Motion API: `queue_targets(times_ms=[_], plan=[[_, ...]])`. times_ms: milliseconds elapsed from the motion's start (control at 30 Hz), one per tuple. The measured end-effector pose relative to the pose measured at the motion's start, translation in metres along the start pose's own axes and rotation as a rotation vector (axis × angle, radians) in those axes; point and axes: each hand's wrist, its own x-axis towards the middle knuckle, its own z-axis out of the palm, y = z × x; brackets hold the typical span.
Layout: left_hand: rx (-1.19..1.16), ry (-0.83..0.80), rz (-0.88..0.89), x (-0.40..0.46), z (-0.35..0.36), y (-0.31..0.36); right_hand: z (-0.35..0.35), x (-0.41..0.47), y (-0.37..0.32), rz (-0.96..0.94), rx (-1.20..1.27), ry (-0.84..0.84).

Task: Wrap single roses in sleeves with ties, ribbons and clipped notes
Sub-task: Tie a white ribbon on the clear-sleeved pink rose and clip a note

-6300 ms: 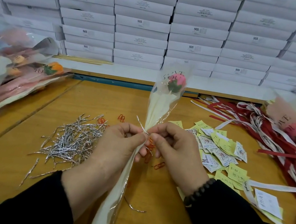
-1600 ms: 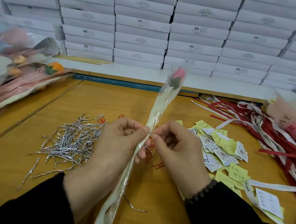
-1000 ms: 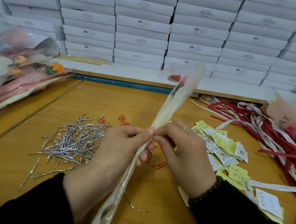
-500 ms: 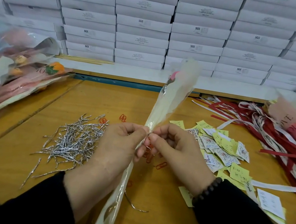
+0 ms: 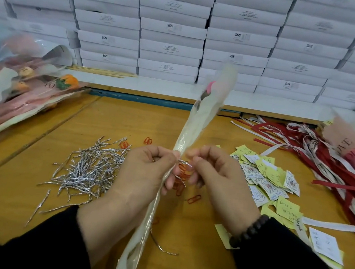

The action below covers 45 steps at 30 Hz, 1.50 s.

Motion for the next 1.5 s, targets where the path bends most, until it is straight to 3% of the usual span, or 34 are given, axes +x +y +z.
queue_targets(times_ms=[167, 300, 400, 467, 533, 600, 733, 833, 933, 1067, 1333, 1500], plan=[[-0.115, -0.03, -0.1, 0.0, 0.001, 0.0, -0.005, -0.004, 0.004, -0.589, -0.88, 0.016], [-0.161, -0.071, -0.129, -0.002, 0.001, -0.001, -0.007, -0.003, 0.0, -0.894, -1.123, 0.125], [-0.184, -0.083, -0.129, -0.003, 0.002, -0.001, -0.012, -0.002, -0.002, -0.989, -1.21, 0.166], [-0.187, -0.079, -0.115, -0.003, 0.003, -0.001, -0.011, -0.002, -0.001, -0.963, -1.231, 0.14], [-0.168, -0.071, -0.089, -0.004, 0.004, -0.002, -0.01, -0.003, 0.0, -0.82, -1.157, 0.048], [-0.147, -0.06, -0.052, -0.003, 0.003, -0.003, -0.007, -0.003, -0.003, -0.504, -0.83, -0.038], [-0.073, -0.079, 0.055, -0.001, 0.003, -0.004, -0.01, 0.003, -0.006, 0.075, 0.048, -0.138], [-0.015, -0.085, 0.122, 0.0, 0.003, -0.005, -0.008, 0.004, -0.005, 0.353, 0.436, -0.186], [-0.034, -0.081, 0.136, -0.002, 0.004, -0.005, -0.004, 0.002, -0.008, 0.463, 0.646, -0.266], [-0.093, -0.075, 0.1, -0.005, 0.007, -0.005, 0.002, 0.001, -0.006, 0.466, 0.627, -0.225], [-0.041, 0.085, 0.08, -0.005, 0.008, -0.008, 0.009, -0.006, -0.005, 0.165, 0.052, 0.01], [-0.064, 0.138, 0.064, -0.002, 0.007, -0.012, 0.013, -0.01, -0.016, 0.067, -0.236, -0.128]])
